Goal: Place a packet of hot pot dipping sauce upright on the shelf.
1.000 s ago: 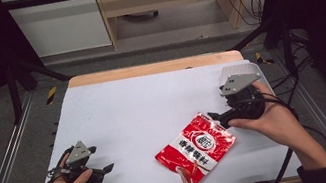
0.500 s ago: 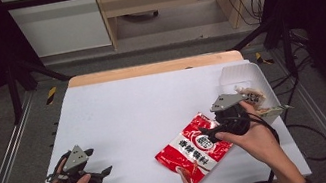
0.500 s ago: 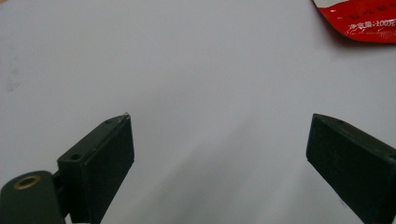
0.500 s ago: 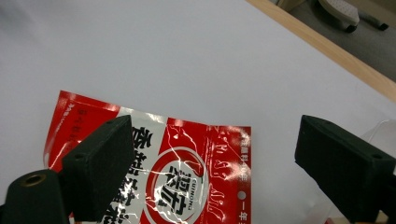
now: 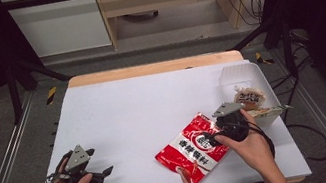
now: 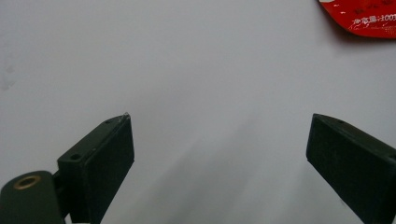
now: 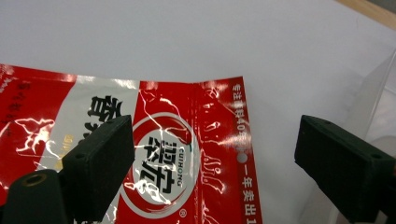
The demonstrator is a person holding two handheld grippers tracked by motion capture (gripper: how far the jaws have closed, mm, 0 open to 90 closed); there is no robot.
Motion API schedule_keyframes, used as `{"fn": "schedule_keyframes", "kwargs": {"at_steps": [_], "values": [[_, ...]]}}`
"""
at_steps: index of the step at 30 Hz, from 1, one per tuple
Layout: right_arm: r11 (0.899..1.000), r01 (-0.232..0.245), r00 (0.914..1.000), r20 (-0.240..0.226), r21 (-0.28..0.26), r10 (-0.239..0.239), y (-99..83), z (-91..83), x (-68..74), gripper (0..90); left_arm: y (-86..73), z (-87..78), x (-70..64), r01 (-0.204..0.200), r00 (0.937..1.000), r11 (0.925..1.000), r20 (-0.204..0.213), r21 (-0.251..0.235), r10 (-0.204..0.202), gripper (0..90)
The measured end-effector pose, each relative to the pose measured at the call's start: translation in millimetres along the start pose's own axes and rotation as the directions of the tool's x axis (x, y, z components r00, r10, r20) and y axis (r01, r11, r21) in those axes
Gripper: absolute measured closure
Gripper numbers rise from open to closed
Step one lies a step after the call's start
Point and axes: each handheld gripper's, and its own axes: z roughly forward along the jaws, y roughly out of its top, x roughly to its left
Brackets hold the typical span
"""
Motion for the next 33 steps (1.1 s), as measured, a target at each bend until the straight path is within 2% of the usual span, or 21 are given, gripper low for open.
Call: {"fn": "schedule_keyframes", "kwargs": {"at_steps": [10, 15, 19, 26, 33], "values": [[0.998, -0.062, 0.9980, 0.009, 0.012, 0.062, -29.3, 2.2, 0.3, 13.4, 2.3, 2.3, -1.1, -0.010, 0.9999, 0.9999, 0.008, 0.002, 0.010, 7.5], [0.997, -0.064, 0.9978, 0.019, 0.034, 0.063, -43.3, 2.6, 1.2, 13.8, 2.5, 3.1, -2.5, -0.018, 0.9997, 0.9998, 0.014, 0.006, 0.018, 7.5], [0.997, -0.067, 0.9973, 0.034, 0.044, 0.066, -48.0, 3.2, 0.5, 13.7, 1.9, 2.0, -1.5, -0.011, 0.9998, 0.9999, 0.013, 0.001, 0.011, 7.5], [0.995, -0.080, 0.9964, 0.031, 0.064, 0.078, -55.6, 6.0, -3.2, 13.7, 2.5, 2.8, -2.0, -0.015, 0.9997, 0.9999, 0.020, 0.001, 0.015, 7.5], [0.991, -0.110, 0.9939, 0.003, 0.069, 0.110, -58.4, 8.2, -6.3, 14.9, 2.2, 3.2, -1.9, -0.015, 0.9996, 0.9999, 0.022, 0.005, 0.015, 7.5]]}}
